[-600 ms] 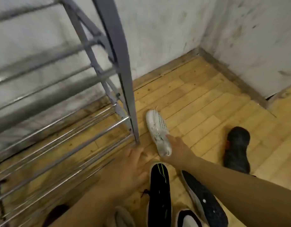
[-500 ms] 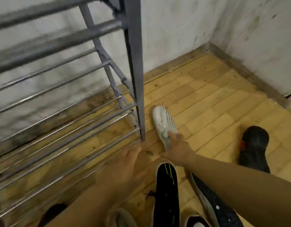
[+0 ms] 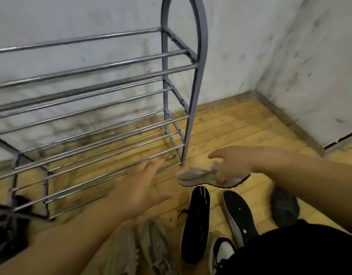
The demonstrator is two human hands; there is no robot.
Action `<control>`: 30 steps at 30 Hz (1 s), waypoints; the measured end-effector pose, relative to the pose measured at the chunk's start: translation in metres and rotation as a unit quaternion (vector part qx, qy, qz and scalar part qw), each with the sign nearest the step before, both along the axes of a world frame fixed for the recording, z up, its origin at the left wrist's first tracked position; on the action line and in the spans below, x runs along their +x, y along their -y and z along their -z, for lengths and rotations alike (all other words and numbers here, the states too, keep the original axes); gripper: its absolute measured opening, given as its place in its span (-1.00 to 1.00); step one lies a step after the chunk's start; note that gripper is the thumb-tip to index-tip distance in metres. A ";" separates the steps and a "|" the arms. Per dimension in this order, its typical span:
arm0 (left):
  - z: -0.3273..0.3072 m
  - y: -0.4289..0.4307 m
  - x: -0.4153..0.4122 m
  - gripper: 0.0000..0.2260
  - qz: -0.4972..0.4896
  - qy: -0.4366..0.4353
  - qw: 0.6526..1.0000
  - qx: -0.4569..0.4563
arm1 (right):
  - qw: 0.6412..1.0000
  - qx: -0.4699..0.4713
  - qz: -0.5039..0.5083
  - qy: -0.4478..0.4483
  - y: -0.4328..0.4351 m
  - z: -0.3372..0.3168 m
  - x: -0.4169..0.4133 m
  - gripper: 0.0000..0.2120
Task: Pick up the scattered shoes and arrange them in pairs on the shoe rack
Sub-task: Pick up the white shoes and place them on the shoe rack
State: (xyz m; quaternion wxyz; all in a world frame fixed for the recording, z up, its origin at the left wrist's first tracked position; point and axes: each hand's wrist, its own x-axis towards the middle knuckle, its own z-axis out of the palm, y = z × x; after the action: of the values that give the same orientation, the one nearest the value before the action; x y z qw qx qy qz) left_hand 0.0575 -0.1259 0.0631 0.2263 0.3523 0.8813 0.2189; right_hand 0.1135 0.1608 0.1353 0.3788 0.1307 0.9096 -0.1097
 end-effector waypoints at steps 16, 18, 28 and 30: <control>-0.162 0.223 0.074 -0.18 -0.071 0.074 0.994 -0.021 | 0.877 -0.371 -0.098 -0.288 0.200 -0.116 0.049 -0.42; -0.167 0.232 0.077 -0.24 -0.080 0.035 0.995 -0.049 | 0.877 -0.370 -0.094 -0.292 0.212 -0.104 0.052 -0.46; -0.187 0.255 0.074 -0.27 -0.124 -0.058 0.989 -0.058 | 0.854 -0.383 -0.073 -0.344 0.236 -0.096 0.049 -0.48; -0.188 0.258 0.074 -0.29 -0.130 -0.051 0.989 -0.043 | 0.845 -0.388 -0.062 -0.363 0.241 -0.097 0.049 -0.46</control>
State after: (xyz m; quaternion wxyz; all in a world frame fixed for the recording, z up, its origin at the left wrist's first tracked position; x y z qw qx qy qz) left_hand 0.1315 -0.3843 0.2507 0.1662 0.2356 0.9385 0.1899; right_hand 0.1624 -0.0802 0.2320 0.0469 -0.1331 0.8716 -0.4695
